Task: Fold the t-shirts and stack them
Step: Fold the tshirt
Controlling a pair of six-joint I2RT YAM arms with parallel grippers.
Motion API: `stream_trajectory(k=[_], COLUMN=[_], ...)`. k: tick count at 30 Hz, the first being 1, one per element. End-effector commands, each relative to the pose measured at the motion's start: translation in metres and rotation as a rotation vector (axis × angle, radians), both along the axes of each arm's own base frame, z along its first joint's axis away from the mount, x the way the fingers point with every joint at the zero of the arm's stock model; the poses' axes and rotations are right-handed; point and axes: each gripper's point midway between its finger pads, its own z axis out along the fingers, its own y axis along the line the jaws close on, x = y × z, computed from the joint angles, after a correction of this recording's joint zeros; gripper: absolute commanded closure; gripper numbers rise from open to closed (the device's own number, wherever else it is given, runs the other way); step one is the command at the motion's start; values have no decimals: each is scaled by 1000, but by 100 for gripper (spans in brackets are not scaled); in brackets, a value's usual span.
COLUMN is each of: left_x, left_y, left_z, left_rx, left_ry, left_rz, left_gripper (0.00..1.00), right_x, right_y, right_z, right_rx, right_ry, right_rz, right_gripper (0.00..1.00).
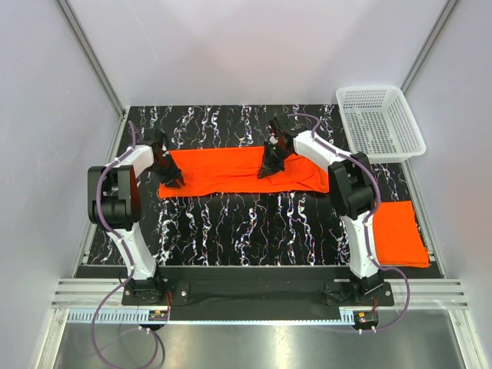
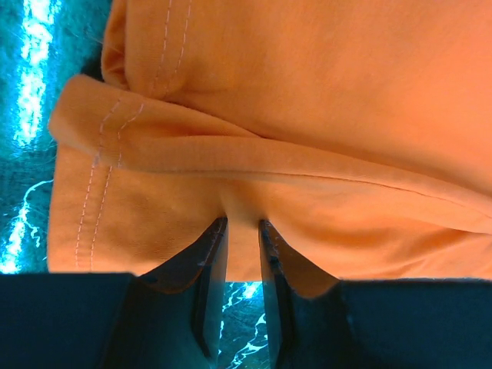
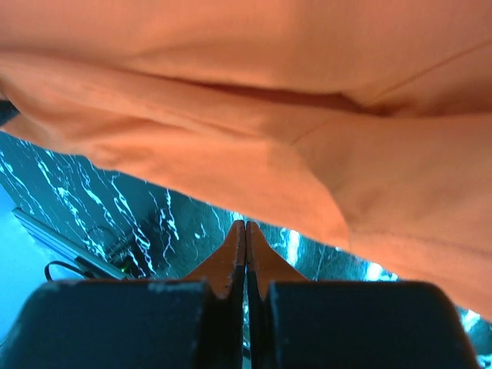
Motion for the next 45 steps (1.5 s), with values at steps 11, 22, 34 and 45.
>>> stream_trajectory(k=[11,22,34,45], left_x=[-3,-6,17,41], left_y=[-3,0,5,13], left_z=[-3,1,58,14], left_rx=[-13,8,42,11], left_ry=[-2,3,-139,-37], left_rz=[-31,-53,-72,-77], left_gripper=[72,72,63,63], right_x=[40,70,69,14], right_y=[21,30,32,-23], right_z=[-16,-28,-5,60], right_rx=[39,33,55,34], right_ry=[-56,-89,-87,-90], right_rz=[-42,-79,-32,-55], right_gripper=[100,100,91,57])
